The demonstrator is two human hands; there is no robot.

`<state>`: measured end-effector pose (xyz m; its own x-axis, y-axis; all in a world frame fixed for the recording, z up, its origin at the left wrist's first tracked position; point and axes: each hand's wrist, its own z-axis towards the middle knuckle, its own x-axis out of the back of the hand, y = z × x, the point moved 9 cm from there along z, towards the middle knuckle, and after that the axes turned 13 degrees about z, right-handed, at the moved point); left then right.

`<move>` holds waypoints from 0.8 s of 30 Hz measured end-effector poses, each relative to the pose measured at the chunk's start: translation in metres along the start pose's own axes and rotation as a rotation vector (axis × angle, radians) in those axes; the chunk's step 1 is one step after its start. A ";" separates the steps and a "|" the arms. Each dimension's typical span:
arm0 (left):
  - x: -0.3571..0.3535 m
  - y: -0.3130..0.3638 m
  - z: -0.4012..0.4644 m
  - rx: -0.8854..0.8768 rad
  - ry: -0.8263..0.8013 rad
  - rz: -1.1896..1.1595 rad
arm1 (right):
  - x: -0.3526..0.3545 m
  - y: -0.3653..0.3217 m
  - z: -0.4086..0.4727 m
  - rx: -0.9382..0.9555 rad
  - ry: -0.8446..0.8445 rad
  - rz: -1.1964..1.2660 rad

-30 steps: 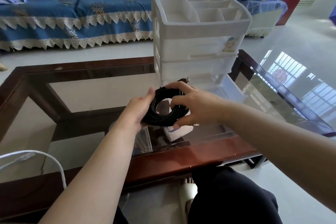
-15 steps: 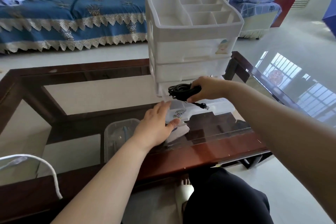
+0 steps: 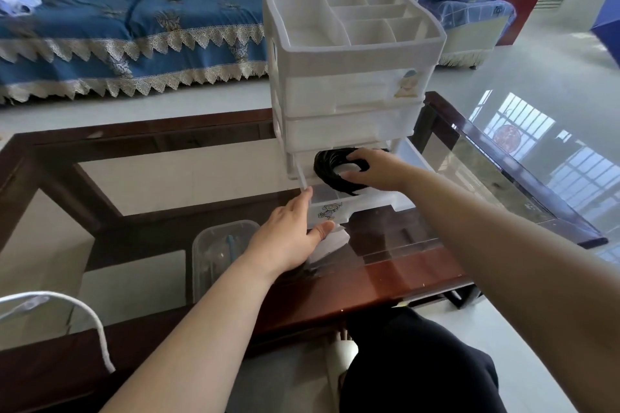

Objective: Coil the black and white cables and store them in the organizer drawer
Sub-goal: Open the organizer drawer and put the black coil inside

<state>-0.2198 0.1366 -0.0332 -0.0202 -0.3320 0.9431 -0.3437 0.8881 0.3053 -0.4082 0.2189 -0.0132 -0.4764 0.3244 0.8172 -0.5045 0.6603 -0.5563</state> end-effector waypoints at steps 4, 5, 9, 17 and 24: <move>0.000 0.000 0.000 0.003 -0.006 -0.007 | 0.023 0.002 -0.010 -0.086 0.248 -0.157; 0.000 0.000 0.000 0.003 -0.008 -0.009 | 0.017 0.007 -0.010 -0.130 0.197 -0.157; -0.002 -0.001 0.001 0.002 -0.021 -0.041 | 0.015 0.007 -0.030 -0.079 0.266 -0.086; 0.015 0.002 0.000 0.003 0.207 -0.089 | -0.001 -0.016 -0.089 0.251 0.488 -0.150; 0.125 0.045 0.016 -0.143 0.829 0.137 | -0.004 0.005 -0.094 -0.017 0.457 -0.065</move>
<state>-0.2531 0.1295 0.0963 0.6601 0.0718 0.7477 -0.2656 0.9534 0.1429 -0.3414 0.2842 -0.0050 -0.0760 0.5450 0.8350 -0.5089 0.6989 -0.5026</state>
